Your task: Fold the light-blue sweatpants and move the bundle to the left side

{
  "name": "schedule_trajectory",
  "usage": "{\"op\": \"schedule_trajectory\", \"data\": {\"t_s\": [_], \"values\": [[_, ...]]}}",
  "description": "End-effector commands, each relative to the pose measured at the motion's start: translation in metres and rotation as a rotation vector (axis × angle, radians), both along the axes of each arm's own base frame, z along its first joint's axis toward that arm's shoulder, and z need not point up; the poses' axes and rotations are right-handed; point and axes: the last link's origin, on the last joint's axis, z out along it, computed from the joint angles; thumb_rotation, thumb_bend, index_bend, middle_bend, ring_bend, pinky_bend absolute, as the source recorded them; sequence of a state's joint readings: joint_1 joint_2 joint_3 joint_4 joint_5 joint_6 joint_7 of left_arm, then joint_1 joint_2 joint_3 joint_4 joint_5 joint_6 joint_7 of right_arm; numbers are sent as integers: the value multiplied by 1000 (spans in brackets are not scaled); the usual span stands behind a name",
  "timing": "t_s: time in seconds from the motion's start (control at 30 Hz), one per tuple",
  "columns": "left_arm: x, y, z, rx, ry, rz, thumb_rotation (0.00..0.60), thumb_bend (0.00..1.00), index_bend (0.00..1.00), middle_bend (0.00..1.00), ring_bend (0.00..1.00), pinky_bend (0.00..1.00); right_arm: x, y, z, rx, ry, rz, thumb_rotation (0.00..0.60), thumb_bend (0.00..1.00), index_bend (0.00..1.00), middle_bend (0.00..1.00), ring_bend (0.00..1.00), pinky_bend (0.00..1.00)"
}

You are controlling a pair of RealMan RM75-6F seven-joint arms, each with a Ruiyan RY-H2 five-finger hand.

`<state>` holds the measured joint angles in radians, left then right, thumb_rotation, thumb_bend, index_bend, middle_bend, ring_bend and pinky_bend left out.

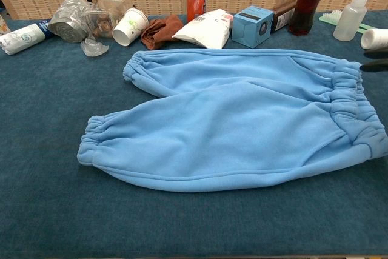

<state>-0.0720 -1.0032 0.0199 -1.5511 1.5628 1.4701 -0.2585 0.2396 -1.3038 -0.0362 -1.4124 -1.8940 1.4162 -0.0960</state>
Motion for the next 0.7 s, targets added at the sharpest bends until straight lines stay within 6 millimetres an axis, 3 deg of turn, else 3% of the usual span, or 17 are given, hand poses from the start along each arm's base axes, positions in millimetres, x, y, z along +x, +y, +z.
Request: {"op": "schedule_trajectory", "data": {"t_s": [0.03, 0.37, 0.7], "values": [[-1, 2, 0, 0, -3, 10, 600, 54, 0, 0, 0, 0, 10, -9, -18, 36, 20, 42, 600, 0, 59, 13, 0, 50], [-2, 4, 0, 1, -5, 28, 600, 54, 0, 0, 0, 0, 15, -26, -54, 53, 60, 125, 600, 0, 197, 112, 63, 199], [-2, 4, 0, 2, -10, 33, 600, 54, 0, 0, 0, 0, 8, -38, -71, 1, 105, 210, 600, 0, 271, 181, 126, 287]]}}
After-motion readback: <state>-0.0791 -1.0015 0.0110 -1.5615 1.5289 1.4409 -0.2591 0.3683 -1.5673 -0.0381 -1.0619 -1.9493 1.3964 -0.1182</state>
